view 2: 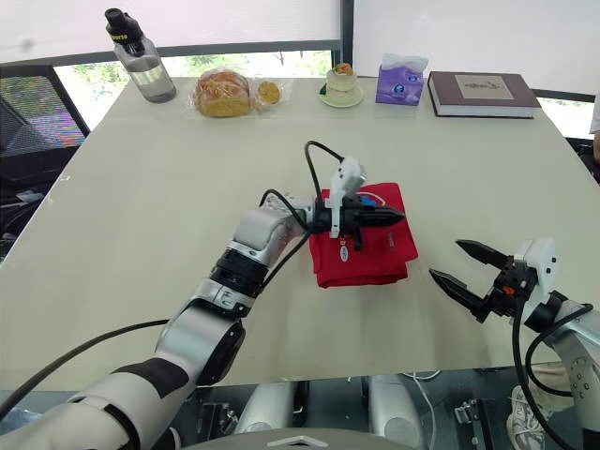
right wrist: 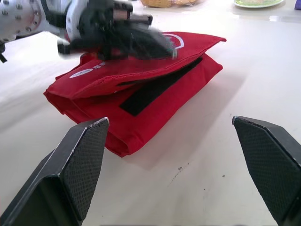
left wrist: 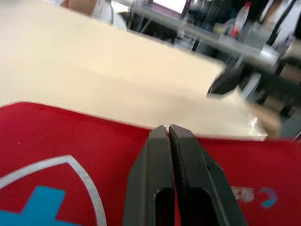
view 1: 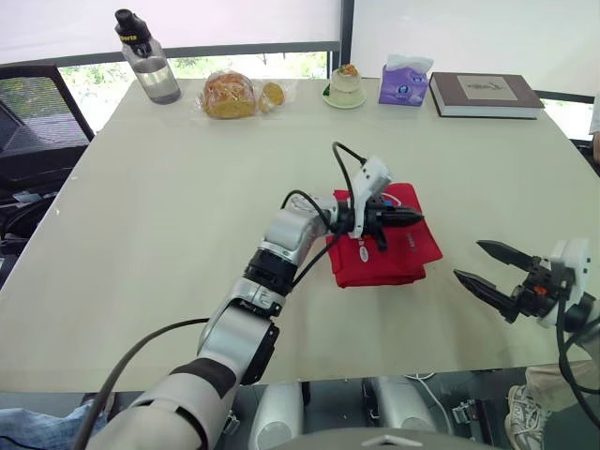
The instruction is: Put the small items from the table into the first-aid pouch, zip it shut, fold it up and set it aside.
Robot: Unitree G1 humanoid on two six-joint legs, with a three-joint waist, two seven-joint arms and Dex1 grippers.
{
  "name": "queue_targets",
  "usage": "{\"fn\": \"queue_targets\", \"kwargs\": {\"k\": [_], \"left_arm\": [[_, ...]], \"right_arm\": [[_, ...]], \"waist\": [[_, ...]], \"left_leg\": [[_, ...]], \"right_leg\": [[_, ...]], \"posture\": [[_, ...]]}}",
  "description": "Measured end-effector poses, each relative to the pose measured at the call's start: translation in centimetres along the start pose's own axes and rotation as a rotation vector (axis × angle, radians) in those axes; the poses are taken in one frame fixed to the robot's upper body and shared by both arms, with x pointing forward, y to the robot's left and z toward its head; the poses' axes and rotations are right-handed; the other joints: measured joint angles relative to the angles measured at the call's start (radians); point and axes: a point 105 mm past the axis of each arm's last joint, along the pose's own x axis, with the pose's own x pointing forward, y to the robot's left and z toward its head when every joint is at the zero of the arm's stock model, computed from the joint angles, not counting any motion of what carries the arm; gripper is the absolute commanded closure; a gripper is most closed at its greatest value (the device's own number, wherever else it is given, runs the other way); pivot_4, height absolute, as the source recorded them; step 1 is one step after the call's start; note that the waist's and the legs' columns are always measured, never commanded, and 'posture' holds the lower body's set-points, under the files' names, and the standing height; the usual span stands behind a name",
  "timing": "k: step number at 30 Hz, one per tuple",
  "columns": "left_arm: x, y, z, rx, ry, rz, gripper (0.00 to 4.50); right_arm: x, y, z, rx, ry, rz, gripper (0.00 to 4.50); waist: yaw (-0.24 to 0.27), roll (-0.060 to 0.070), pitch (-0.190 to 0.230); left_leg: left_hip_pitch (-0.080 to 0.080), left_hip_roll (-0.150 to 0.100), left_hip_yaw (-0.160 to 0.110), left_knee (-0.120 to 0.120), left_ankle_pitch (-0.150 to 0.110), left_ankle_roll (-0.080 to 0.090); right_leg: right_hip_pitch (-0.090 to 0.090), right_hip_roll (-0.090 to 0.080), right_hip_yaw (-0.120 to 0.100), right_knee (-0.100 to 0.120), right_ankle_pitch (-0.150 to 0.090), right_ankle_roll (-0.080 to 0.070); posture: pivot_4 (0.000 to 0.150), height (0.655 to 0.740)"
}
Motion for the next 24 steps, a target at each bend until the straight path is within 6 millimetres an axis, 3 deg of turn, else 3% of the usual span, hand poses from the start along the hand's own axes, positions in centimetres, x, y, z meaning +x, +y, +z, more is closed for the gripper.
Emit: {"fn": "queue_targets", "kwargs": {"k": [5, 18, 21, 24], "left_arm": [[1.2, -1.6, -2.1, 0.171, 0.15, -0.084, 4.36], [1.0, -5.0, -4.2, 0.177, 0.22, -0.36, 4.36], [0.9, -5.8, -3.9, 0.134, 0.176, -0.418, 4.36], [0.8, -4.6, -1.1, 0.059, 0.025, -0.378, 4.36]], "right_arm": [[-0.3, 0.2, -0.3, 0.009, 0.011, -0.014, 0.0], [-0.9, 0.8, -1.1, 0.022, 0.044, -0.022, 0.0], [-0.9, 0.8, -1.1, 0.022, 0.046, -0.023, 0.0], [-1.0, 0.6, -0.9, 0.01, 0.054, -0.024, 0.0]], "waist": [[0.011, 0.003, -0.003], [0.009, 0.006, -0.006], [0.009, 0.006, -0.006], [0.011, 0.006, -0.005]], "left_leg": [[0.002, 0.0, 0.0, 0.001, 0.0, 0.0], [0.002, 0.0, -0.002, 0.001, 0.0, 0.0], [0.002, 0.0, -0.002, 0.001, 0.0, 0.0], [-0.001, 0.0, -0.003, 0.003, 0.0, 0.0]], "right_leg": [[0.003, 0.0, 0.0, -0.001, -0.001, 0.001], [0.003, 0.001, 0.0, -0.001, -0.002, 0.0], [0.003, 0.001, 0.0, -0.001, -0.002, 0.001], [0.002, 0.001, -0.001, -0.001, -0.002, 0.001]], "posture": [[0.15, 0.74], [0.15, 0.74], [0.15, 0.74], [0.15, 0.74]]}}
